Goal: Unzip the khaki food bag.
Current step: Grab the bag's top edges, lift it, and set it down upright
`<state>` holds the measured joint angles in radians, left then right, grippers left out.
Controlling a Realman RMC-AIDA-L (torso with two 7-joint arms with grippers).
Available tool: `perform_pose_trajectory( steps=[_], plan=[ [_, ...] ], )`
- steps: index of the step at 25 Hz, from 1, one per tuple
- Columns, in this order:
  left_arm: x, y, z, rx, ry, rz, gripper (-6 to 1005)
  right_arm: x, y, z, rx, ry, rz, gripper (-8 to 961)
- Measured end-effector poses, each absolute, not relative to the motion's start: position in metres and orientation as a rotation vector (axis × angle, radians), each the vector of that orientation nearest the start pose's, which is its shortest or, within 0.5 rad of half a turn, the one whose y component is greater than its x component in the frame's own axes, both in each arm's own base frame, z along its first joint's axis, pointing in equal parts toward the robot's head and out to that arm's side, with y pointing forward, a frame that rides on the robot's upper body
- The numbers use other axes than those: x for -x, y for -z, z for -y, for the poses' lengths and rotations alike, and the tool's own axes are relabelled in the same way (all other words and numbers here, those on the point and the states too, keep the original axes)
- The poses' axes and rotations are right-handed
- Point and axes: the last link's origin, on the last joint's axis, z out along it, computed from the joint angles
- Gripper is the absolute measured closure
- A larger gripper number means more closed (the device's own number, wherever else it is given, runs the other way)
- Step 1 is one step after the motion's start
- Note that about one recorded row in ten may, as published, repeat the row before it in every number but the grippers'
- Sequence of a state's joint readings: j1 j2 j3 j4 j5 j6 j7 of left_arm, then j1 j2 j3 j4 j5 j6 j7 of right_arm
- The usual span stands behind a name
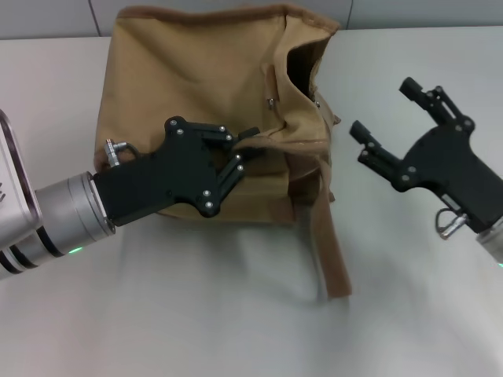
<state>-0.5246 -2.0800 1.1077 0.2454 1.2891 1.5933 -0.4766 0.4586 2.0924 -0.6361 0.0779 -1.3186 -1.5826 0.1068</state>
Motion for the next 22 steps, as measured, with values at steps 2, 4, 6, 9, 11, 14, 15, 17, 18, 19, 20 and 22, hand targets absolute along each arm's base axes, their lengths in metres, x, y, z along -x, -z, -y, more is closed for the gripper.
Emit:
perform_pose_trajectory(
  steps=[2, 4, 6, 9, 11, 14, 15, 17, 18, 19, 20, 22],
  plan=[
    [0.231, 0.051, -0.297, 2.472, 1.068, -0.145, 941, -0.276, 0.056, -0.276, 2.008, -0.855, -0.022, 115],
    [0.231, 0.051, -0.297, 2.475, 1.071, -0.141, 941, -0.272, 0.062, -0.276, 1.991, -0.8, 0.039, 115],
    [0.231, 0.052, -0.296, 2.478, 1.073, -0.136, 941, -0.269, 0.067, -0.275, 1.989, -0.769, 0.082, 114],
    [0.231, 0.052, -0.296, 2.479, 1.076, -0.136, 940, -0.265, 0.073, -0.273, 1.993, -0.729, 0.135, 114],
    [0.231, 0.052, -0.295, 2.48, 1.081, -0.137, 939, -0.262, 0.077, -0.272, 1.996, -0.717, 0.16, 114],
    [0.23, 0.052, -0.295, 2.481, 1.086, -0.136, 939, -0.259, 0.08, -0.27, 1.99, -0.704, 0.193, 114],
    [0.23, 0.052, -0.294, 2.482, 1.089, -0.134, 939, -0.258, 0.08, -0.27, 1.983, -0.704, 0.195, 114],
    [0.23, 0.052, -0.293, 2.481, 1.096, -0.133, 938, -0.256, 0.079, -0.269, 1.975, -0.72, 0.19, 114],
    [0.23, 0.053, -0.293, 2.481, 1.097, -0.133, 938, -0.254, 0.079, -0.269, 1.978, -0.741, 0.186, 114],
    [0.23, 0.053, -0.293, 2.48, 1.098, -0.133, 938, -0.252, 0.08, -0.267, 1.985, -0.764, 0.185, 114],
    [0.23, 0.053, -0.293, 2.481, 1.098, -0.133, 937, -0.25, 0.08, -0.267, 1.987, -0.781, 0.185, 114],
    [0.23, 0.053, -0.293, 2.479, 1.099, -0.132, 937, -0.248, 0.079, -0.267, 1.97, -0.802, 0.168, 114]
  ],
)
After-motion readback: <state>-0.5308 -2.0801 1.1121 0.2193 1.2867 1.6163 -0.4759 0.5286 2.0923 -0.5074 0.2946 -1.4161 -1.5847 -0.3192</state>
